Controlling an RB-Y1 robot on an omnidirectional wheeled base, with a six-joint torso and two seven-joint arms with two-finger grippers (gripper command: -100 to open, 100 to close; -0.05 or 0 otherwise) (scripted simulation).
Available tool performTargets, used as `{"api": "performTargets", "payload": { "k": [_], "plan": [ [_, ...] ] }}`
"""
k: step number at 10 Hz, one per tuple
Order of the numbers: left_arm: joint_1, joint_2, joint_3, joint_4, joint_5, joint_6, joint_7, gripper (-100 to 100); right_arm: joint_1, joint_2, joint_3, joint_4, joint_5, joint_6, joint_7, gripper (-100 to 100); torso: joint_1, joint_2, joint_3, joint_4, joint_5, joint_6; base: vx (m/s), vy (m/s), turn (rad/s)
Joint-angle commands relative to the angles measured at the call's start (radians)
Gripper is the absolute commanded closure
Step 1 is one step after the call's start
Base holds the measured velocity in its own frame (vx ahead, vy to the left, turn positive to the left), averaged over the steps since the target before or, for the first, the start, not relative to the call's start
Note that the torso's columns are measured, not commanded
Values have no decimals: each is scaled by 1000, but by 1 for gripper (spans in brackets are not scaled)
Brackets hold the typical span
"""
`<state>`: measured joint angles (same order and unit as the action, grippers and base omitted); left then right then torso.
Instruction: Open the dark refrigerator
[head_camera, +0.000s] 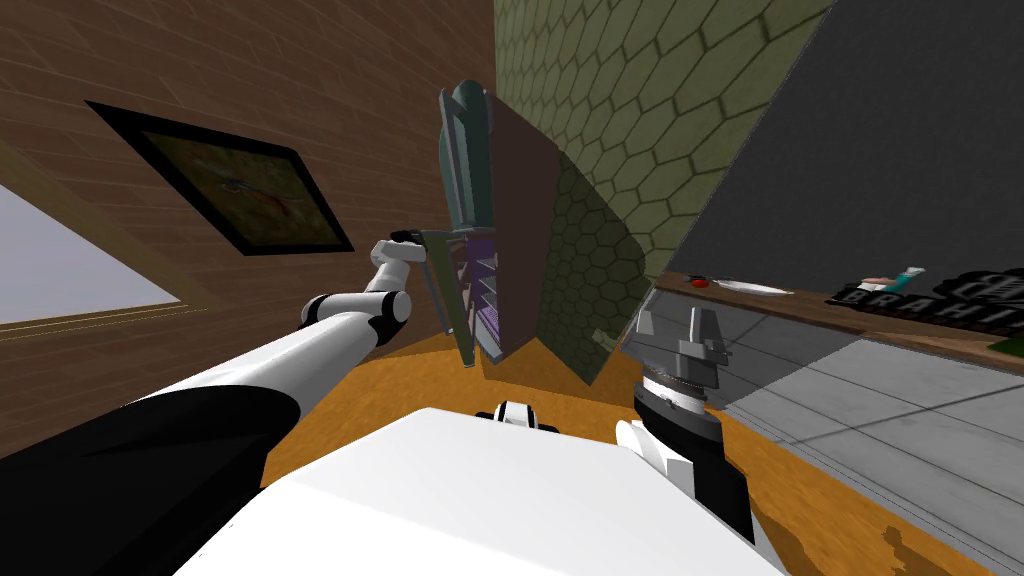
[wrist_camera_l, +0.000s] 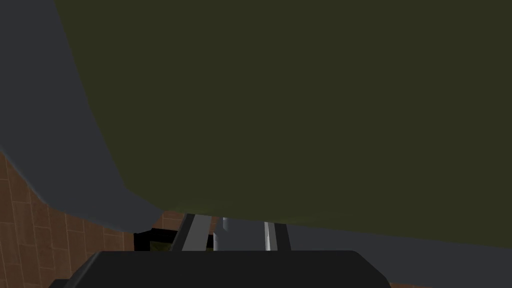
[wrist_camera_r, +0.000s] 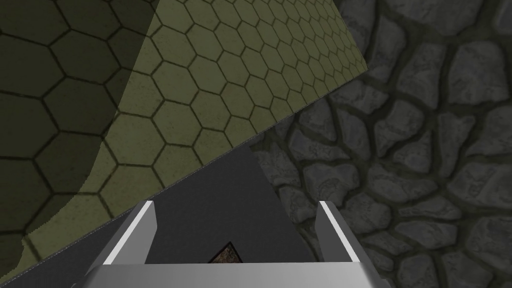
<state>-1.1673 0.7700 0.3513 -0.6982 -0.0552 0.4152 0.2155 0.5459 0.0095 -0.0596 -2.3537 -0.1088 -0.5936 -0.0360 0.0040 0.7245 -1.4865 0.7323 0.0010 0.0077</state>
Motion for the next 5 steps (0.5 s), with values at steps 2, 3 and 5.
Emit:
{"api": "performTargets", "payload": {
  "k": [2, 3, 5],
  "plan": [
    [1, -25, -19, -28, 27, 9, -11, 100, 0, 0, 0, 0, 0, 0, 0, 0, -3, 2, 3, -1, 0, -3, -155, 266, -85],
    [-2, -19, -17, -27, 26, 3, -10, 100, 0, 0, 0, 0, 0, 0, 0, 0, -1, 6, 5, 1, 2, -6, -83, 118, -43],
    [-10, -31, -29, -31, 43, 2, -18, 100, 0, 0, 0, 0, 0, 0, 0, 0, 1, 6, 5, 2, 0, -5, -66, 262, -71]
  ]
}}
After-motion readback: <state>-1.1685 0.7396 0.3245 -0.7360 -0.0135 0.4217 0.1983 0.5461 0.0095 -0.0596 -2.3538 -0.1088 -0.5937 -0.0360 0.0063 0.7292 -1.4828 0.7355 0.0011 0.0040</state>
